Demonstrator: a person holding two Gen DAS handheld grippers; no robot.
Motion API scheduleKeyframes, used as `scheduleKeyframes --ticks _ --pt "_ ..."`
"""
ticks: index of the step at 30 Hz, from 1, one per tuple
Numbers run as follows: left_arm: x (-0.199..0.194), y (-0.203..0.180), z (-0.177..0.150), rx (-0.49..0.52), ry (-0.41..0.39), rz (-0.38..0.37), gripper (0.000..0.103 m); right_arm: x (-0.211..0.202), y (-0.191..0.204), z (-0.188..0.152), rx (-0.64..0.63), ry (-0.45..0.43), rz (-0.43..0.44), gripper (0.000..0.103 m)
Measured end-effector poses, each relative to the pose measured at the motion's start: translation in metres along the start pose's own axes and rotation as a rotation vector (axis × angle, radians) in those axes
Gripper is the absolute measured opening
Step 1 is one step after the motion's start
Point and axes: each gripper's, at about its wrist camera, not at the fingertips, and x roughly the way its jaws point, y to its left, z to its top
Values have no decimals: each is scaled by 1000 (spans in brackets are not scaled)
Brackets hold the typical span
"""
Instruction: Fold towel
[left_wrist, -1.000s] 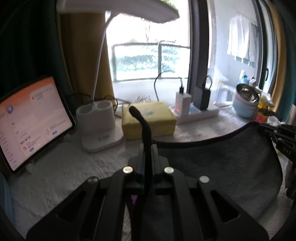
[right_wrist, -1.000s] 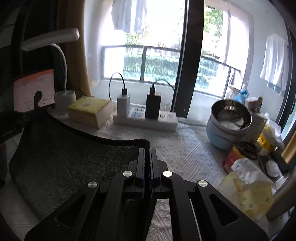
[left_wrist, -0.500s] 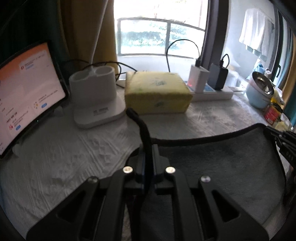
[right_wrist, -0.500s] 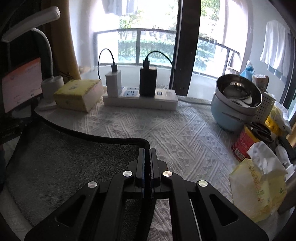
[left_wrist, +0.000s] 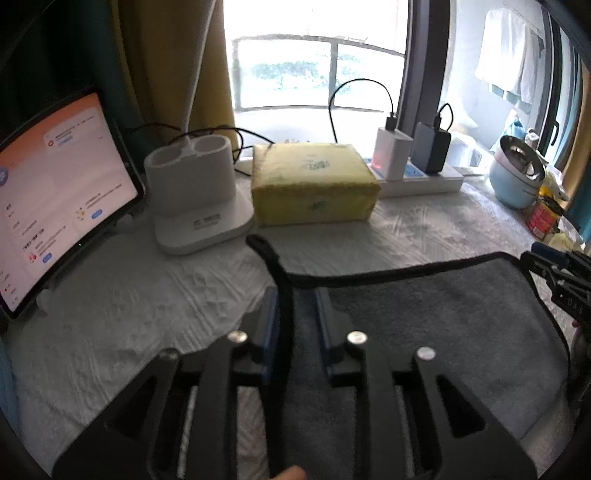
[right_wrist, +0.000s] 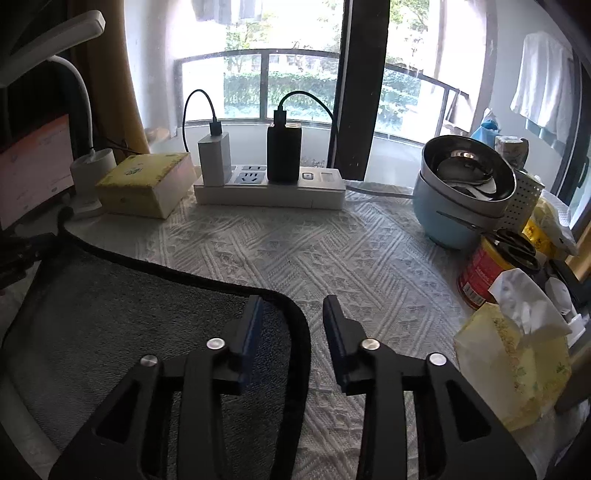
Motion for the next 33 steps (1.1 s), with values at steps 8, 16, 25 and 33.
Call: scheduleKeyframes --ticks 8,16,25,33 --pt "-24 3 -4 -45 -45 -16 96 -25 5 2 -1 -53 -23 49" --pt "-59 -2 -13 -60 -93 -9 96 -56 11 -1 6 -80 -11 60" --pt "-99 -12 -29 -81 -115 -12 96 -92 12 -10 14 -118 -16 69" --pt "-135 -13 -46 -109 -143 -16 96 -120 16 -22 35 -141 -14 70"
